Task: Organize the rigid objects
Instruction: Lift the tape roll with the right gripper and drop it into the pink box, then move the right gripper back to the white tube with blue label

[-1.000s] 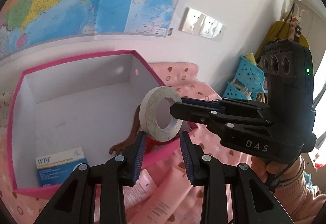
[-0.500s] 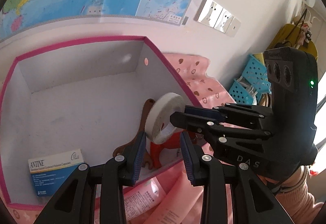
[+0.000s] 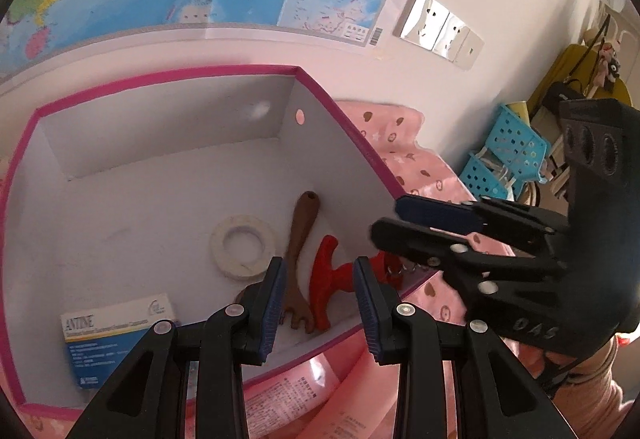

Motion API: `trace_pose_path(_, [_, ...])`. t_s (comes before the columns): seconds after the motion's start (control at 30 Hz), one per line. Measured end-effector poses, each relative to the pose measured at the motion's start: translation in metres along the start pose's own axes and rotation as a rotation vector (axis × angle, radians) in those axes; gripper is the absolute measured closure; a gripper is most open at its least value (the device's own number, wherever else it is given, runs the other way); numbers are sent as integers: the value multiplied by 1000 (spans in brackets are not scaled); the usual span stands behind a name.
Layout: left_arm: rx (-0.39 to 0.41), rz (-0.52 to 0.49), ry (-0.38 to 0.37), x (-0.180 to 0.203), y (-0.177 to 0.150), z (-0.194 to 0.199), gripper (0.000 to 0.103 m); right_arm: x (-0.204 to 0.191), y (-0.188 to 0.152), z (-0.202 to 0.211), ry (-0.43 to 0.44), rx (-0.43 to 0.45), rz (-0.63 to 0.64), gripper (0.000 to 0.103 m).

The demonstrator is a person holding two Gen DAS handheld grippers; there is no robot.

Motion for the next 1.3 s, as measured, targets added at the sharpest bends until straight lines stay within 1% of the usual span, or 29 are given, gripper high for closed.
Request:
trace_pose_path(0.1, [28, -19, 12, 2, -3, 11, 69, 2, -3, 9, 19, 22, -13, 66])
trace_pose_path(0.13, [40, -28, 18, 3, -4, 15, 66, 2, -4, 12, 26, 30, -17, 66])
trace_pose_path(0.27, [113, -64, 42, 7, -13, 44, 62, 2, -12, 31, 71, 73, -37, 66])
trace_pose_path(0.33, [145, -79, 47, 10, -18, 56, 58, 1, -17, 40, 104, 89, -45, 66])
trace_pose_path(0.4, [183, -92, 68, 12, -24, 72, 57, -1, -24, 48, 135, 106, -53, 66])
trace_pose_path(0.53, [260, -102, 128, 9, -39, 103, 52, -6, -40, 56, 183, 109, -64, 65])
trace_pose_path(0.63, [287, -80, 143, 1, -51, 120, 52, -10, -53, 55, 213, 95, -70, 64])
trace_pose_path(0.67, [291, -72, 153, -3, -56, 124, 52, -11, -57, 54, 217, 89, -72, 61])
trace_pose_path(0.7, [291, -61, 160, -7, -60, 126, 52, -12, -62, 52, 222, 79, -78, 58])
trace_pose_path(0.73, [288, -48, 168, -11, -66, 128, 52, -12, -66, 50, 228, 72, -85, 57])
trace_pose_path(0.93, [224, 16, 188, -32, -96, 119, 52, -16, -86, 31, 243, 9, -118, 56])
trace_pose_path(1.03, [197, 45, 182, -38, -109, 111, 52, -19, -94, 25, 254, -14, -131, 56])
trace_pose_path(1.2, [154, 47, 188, -36, -125, 98, 52, -25, -104, 19, 265, -40, -134, 56])
trace_pose_path(1.3, [134, 43, 182, -31, -132, 93, 52, -23, -110, 16, 252, -51, -141, 56])
Point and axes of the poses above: each gripper's, at about its wrist camera, not at the fingertips, and z roughly against the way its jaws point, x to its right, y to its top, the point moved 3 cm from there along -z, roughly the way its jaws point, and after that the axes turned 6 degrees about -y, right-handed, at the moved point
